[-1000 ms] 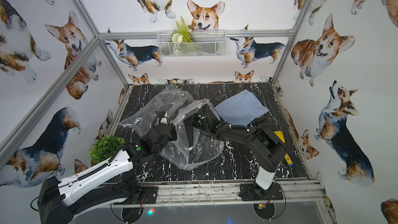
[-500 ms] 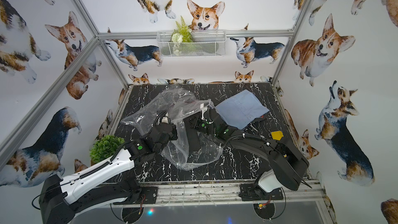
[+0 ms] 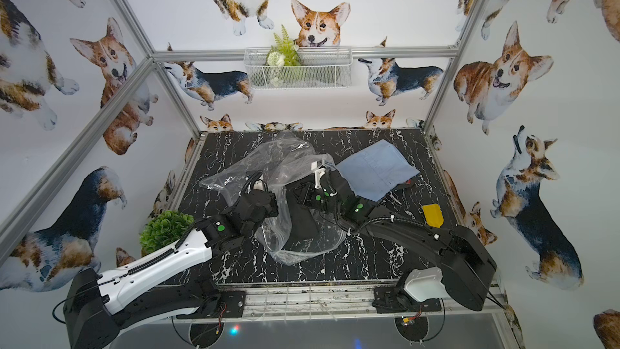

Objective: Take the shirt out of the vacuum bag
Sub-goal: Take out the shirt from the vacuum bag.

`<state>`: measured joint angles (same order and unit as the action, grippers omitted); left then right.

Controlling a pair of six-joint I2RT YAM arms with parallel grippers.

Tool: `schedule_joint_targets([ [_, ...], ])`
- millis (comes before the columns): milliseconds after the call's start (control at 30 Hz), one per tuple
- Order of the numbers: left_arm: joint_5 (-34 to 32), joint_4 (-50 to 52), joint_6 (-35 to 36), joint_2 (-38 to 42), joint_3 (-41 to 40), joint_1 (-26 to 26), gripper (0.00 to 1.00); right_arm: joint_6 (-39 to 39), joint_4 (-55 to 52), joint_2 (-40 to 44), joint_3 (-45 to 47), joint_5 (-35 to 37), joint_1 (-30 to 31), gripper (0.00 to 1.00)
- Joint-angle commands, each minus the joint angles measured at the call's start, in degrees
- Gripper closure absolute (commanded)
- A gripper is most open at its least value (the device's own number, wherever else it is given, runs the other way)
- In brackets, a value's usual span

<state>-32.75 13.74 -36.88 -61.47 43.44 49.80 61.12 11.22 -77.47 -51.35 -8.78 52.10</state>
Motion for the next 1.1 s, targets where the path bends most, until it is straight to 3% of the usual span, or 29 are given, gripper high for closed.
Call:
schedule_joint_targets([
  [0, -1.7, 2.2, -1.3, -0.1, 0.4, -0.2, 1.0, -0.4, 3.1, -1.4, 0.5, 1.0, 0.0, 1.0],
  [367, -1.0, 3.7, 0.0, 1.1, 4.3, -0.2, 1.0, -1.1, 7.9, -11.1, 4.4, 2.5, -0.5, 1.0],
  [567, -0.9, 4.0, -0.6, 0.2, 4.8, -0.2, 1.0, 0.7, 13.2, -18.0, 3.4, -0.4, 0.5, 1.0],
  [900, -0.9, 3.3, -0.3, -1.7, 4.6, -0.8, 1.0, 0.7, 10.1, -13.5, 4.5, -1.1, 7.6, 1.0],
  [1067, -0.9, 3.0, 0.6, -2.4, 4.8, -1.3, 1.0, 1.5, 9.5, -9.5, 9.3, -0.4, 10.4, 1.0],
])
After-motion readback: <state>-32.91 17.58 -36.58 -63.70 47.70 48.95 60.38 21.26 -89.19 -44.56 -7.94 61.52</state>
